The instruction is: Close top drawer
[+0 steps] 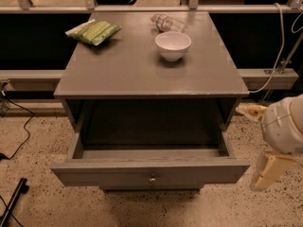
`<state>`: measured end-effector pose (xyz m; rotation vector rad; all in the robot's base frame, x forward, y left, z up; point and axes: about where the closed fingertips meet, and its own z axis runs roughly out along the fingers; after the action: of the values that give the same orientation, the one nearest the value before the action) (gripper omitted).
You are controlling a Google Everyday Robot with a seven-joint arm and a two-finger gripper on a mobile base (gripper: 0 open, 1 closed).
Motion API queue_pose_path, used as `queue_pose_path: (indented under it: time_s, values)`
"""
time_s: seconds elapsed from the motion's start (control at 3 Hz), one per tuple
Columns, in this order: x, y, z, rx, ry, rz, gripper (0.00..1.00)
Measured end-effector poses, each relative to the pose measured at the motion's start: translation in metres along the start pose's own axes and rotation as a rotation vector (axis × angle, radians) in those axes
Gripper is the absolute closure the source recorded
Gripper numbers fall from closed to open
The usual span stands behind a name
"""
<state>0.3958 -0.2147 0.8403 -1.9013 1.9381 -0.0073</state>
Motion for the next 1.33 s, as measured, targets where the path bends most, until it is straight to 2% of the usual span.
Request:
queue_pose_path:
  time_s: [0.33,0.67,1.33]
  values:
    - [0.010,0.027,0.040,-0.062,-0.038,0.047,0.15]
    - [0.018,0.048,0.068,-0.103,-0.060,0.076,0.38]
    - [0.015,0.069,0.113,-0.165,-0.110,0.106,0.85]
